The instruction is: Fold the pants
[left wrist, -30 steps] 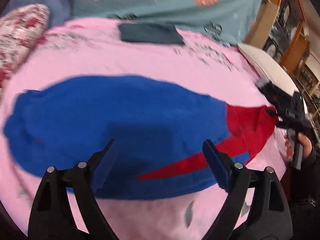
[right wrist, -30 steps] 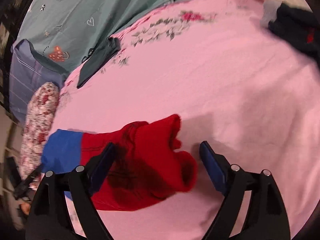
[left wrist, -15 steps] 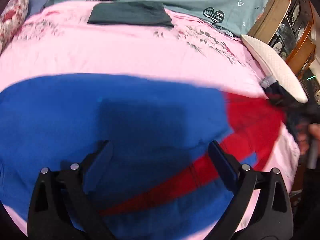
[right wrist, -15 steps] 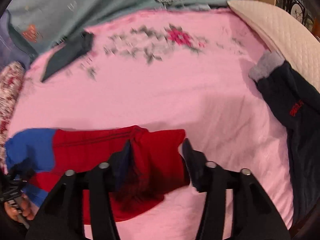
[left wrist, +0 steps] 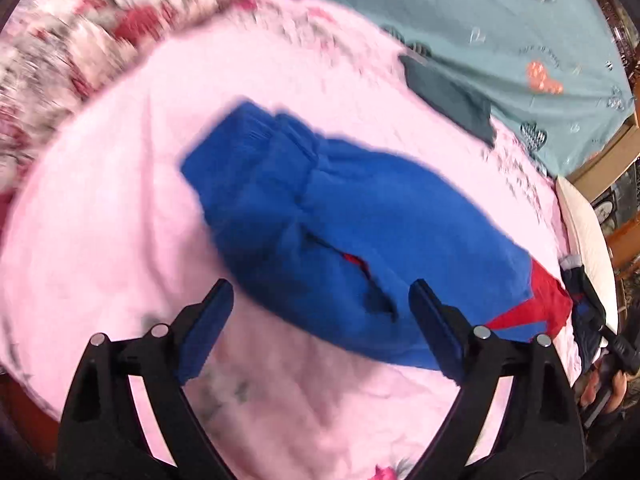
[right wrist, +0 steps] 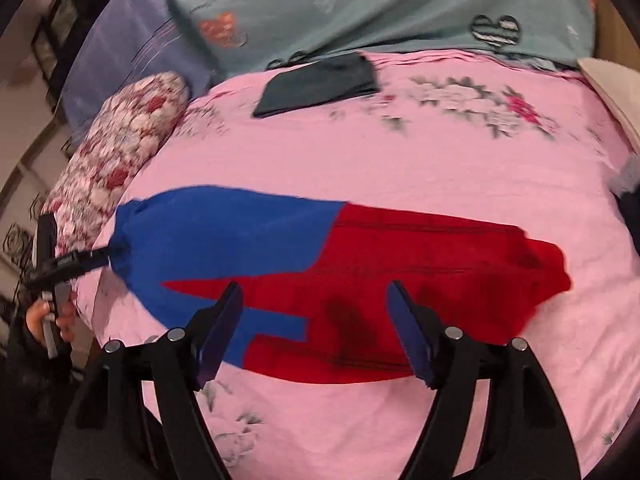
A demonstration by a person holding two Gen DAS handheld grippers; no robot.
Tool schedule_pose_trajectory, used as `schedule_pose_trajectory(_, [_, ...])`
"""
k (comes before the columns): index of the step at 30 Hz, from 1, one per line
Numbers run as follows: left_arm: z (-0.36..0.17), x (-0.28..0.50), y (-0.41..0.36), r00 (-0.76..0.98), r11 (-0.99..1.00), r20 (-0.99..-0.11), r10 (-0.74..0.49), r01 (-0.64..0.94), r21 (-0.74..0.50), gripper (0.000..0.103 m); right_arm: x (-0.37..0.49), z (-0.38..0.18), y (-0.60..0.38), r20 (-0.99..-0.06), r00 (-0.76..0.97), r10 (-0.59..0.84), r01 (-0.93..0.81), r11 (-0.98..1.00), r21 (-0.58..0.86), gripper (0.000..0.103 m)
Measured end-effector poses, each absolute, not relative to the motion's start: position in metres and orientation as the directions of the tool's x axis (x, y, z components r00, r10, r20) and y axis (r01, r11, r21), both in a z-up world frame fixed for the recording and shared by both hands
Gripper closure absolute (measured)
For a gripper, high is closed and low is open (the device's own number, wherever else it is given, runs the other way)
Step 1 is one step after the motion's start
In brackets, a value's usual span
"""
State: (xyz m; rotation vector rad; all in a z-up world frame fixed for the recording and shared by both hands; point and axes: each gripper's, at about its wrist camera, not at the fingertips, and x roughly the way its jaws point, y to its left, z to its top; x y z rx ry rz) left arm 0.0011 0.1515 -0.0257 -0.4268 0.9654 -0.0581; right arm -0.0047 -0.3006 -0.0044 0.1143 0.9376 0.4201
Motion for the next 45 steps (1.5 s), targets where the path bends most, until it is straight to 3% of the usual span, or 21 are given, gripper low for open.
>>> schedule_pose_trajectory(9, [-0.049, 0.01, 0.159, 0.573, 0.903, -0.788, -0.224, -0.182, -0.389, 0.008, -0.017, -0.029, -0.234, -0.704, 0.463, 0.538, -0.39, 0.837, 0.383, 0.029])
schedule_pose_trajectory(10, [-0.054, 0.015, 0.16, 0.573, 0.898, -0.788, -0.222, -0.194, -0.394, 0.016, -0.021, -0.031, -0.23, -0.707, 0.464, 0.534, -0.393, 0.839, 0.376, 0.029])
schedule_pose_trajectory(11, [-0.057, 0.017, 0.162, 0.579, 0.888, -0.781, -0.233, -0.201, -0.414, 0.03, -0.024, -0.032, -0.228, -0.71, 0.464, 0.53, -0.394, 0.841, 0.37, 0.029])
schedule_pose_trajectory(12, [-0.057, 0.022, 0.163, 0.581, 0.883, -0.777, -0.242, -0.199, -0.424, 0.062, -0.026, -0.033, -0.227, -0.713, 0.464, 0.525, -0.395, 0.844, 0.364, 0.029])
schedule_pose_trajectory(13, [-0.055, 0.025, 0.166, 0.585, 0.882, -0.775, -0.24, -0.202, -0.425, 0.085, -0.027, -0.033, -0.226, -0.714, 0.464, 0.524, -0.395, 0.844, 0.363, 0.029])
schedule_pose_trajectory(15, [-0.052, 0.03, 0.174, 0.591, 0.87, -0.763, -0.26, -0.199, -0.45, 0.09, -0.028, -0.034, -0.228, -0.71, 0.471, 0.524, -0.389, 0.845, 0.367, 0.029])
schedule_pose_trajectory(19, [-0.051, 0.04, 0.18, 0.581, 0.877, -0.77, -0.264, -0.188, -0.443, 0.092, -0.028, -0.036, -0.231, -0.697, 0.48, 0.533, -0.377, 0.843, 0.385, 0.029])
schedule_pose_trajectory(25, [0.003, 0.026, 0.165, 0.634, 0.906, -0.723, -0.275, -0.081, -0.415, 0.089, -0.03, -0.032, -0.227, -0.698, 0.483, 0.528, -0.395, 0.843, 0.364, 0.029])
schedule_pose_trajectory(26, [0.003, 0.027, 0.163, 0.619, 0.911, -0.737, -0.272, -0.081, -0.405, 0.086, -0.029, -0.032, -0.227, -0.696, 0.485, 0.53, -0.394, 0.843, 0.367, 0.029])
schedule_pose_trajectory(28, [-0.012, 0.033, 0.166, 0.558, 0.908, -0.783, -0.274, -0.117, -0.401, 0.066, -0.028, -0.033, -0.227, -0.692, 0.484, 0.535, -0.39, 0.84, 0.377, 0.029])
schedule_pose_trajectory(31, [-0.038, 0.036, 0.18, 0.5, 0.872, -0.813, -0.3, -0.201, -0.445, 0.052, -0.028, -0.035, -0.227, -0.693, 0.473, 0.544, -0.392, 0.835, 0.387, 0.029])
schedule_pose_trajectory(35, [-0.039, 0.029, 0.181, 0.523, 0.865, -0.798, -0.299, -0.203, -0.458, 0.051, -0.029, -0.033, -0.229, -0.694, 0.476, 0.541, -0.387, 0.837, 0.387, 0.029])
schedule_pose_trajectory(37, [-0.029, 0.026, 0.178, 0.55, 0.868, -0.781, -0.295, -0.188, -0.46, 0.06, -0.029, -0.033, -0.229, -0.692, 0.476, 0.543, -0.389, 0.835, 0.388, 0.029])
schedule_pose_trajectory(39, [-0.021, 0.023, 0.174, 0.557, 0.874, -0.776, -0.295, -0.171, -0.455, 0.061, -0.03, -0.033, -0.228, -0.691, 0.475, 0.546, -0.393, 0.833, 0.388, 0.029])
schedule_pose_trajectory(45, [-0.014, 0.022, 0.167, 0.539, 0.885, -0.792, -0.287, -0.166, -0.434, 0.049, -0.031, -0.034, -0.23, -0.685, 0.471, 0.555, -0.396, 0.828, 0.398, 0.029])
